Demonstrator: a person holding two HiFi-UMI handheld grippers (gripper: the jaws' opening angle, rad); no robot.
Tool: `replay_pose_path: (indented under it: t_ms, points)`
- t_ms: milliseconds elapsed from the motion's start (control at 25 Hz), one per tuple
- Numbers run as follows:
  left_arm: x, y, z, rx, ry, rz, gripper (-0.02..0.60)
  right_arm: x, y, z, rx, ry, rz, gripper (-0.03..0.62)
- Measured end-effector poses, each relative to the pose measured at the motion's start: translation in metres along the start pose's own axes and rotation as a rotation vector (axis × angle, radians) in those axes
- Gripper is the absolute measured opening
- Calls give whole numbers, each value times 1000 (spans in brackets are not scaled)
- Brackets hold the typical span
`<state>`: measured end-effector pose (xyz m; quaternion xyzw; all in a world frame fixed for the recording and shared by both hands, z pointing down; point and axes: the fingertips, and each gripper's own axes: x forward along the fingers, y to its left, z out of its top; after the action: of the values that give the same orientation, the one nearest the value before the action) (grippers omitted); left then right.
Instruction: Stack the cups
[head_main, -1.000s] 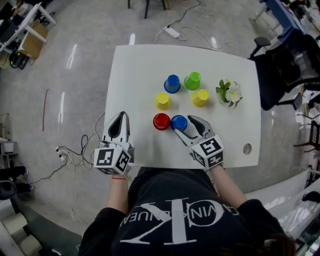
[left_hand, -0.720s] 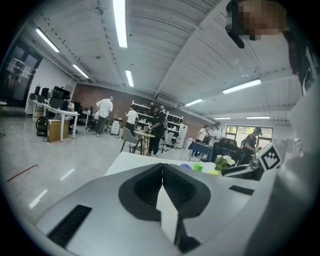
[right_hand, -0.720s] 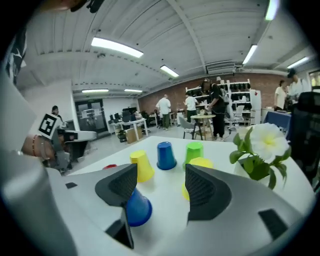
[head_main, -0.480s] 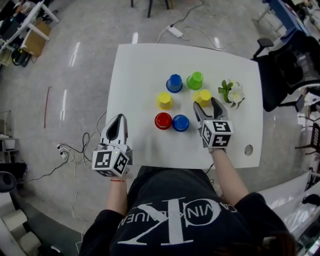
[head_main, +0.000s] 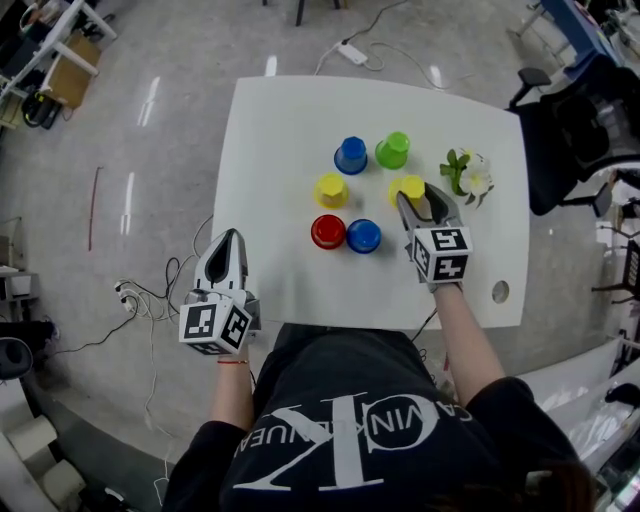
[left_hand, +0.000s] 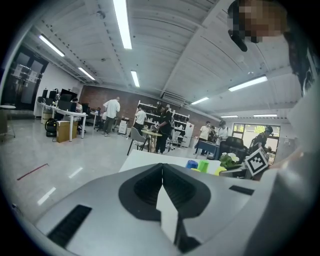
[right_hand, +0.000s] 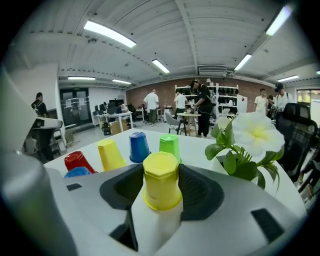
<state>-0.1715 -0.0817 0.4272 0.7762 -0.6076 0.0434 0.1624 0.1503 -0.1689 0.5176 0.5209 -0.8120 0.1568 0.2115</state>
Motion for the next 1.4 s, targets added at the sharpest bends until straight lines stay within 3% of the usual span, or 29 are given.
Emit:
replay_pose_path:
  t_ms: [200, 440, 640, 1400]
  points:
    - [10, -8, 2, -3, -10, -37, 5, -37, 24, -14, -42, 26, 98, 229]
    - [26, -27, 6, 4, -13, -102, 5, -64, 52, -34, -153, 64, 146, 229]
    - [31, -36, 6, 11, -3, -128, 5, -69, 55, -47, -111, 69, 147, 229]
    - [32, -33, 1, 0, 3, -120, 5, -72, 80, -52, -126, 51, 254, 232]
